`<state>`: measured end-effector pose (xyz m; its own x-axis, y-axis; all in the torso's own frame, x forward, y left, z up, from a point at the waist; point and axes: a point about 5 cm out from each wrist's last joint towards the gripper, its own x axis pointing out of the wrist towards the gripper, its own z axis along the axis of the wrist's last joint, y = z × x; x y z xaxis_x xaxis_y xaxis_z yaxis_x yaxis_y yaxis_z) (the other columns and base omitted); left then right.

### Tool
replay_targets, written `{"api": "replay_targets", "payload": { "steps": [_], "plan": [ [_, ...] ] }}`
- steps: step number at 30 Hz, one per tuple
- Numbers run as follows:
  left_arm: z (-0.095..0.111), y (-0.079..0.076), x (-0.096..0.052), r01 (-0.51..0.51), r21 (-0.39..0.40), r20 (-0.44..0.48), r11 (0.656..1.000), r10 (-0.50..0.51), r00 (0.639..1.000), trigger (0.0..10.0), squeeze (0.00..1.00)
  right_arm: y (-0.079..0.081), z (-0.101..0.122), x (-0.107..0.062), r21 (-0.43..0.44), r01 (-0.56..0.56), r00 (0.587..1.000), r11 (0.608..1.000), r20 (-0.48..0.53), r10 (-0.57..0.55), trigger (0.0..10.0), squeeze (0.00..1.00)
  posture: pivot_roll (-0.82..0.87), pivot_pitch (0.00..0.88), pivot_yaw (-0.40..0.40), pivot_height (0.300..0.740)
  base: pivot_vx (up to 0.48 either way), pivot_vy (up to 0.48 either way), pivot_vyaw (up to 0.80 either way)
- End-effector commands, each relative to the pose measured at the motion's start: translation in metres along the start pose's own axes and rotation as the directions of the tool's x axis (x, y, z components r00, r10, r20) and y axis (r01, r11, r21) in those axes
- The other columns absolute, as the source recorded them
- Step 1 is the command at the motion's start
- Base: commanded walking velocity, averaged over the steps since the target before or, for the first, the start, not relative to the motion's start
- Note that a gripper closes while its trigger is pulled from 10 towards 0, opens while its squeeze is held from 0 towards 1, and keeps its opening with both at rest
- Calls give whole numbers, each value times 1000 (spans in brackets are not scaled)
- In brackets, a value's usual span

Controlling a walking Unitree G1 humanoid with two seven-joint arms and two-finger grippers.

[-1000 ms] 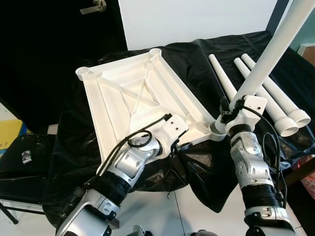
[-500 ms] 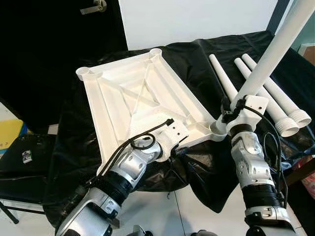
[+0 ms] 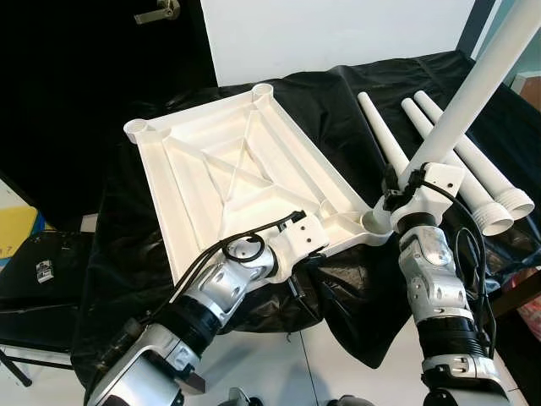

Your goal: Building children table

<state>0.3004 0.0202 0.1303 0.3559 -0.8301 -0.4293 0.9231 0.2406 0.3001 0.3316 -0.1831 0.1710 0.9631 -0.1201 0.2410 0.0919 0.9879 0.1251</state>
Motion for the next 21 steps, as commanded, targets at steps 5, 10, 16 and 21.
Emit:
{"api": "replay_targets", "payload": {
  "steps": [5, 10, 16, 21],
  "plan": [
    [8, -14, -2, 136, 123, 76, 983, -146, 986, 0, 0, 2, 4, 0, -6, -21, 999, 1000, 25, 21, 10000, 0, -97, 61, 54, 740, 0, 0, 0],
    [8, -12, 0, 127, 160, 78, 979, -140, 987, 0, 0, 4, 4, 2, -6, -30, 999, 1000, 24, 30, 10000, 0, -97, 56, 51, 740, 0, 0, 0],
    [8, 2, 4, 21, 123, 81, 992, -31, 996, 10000, 788, 6, 5, 1, -3, -41, 999, 999, 23, 41, 10000, 0, -100, 55, 49, 740, 0, 0, 0],
    [7, 14, -1, -43, 148, 59, 988, 35, 998, 10000, 188, 7, 4, 0, 6, -57, 998, 998, 20, 57, 10000, 0, -99, 63, 47, 740, 0, 0, 0]
  ]
}}
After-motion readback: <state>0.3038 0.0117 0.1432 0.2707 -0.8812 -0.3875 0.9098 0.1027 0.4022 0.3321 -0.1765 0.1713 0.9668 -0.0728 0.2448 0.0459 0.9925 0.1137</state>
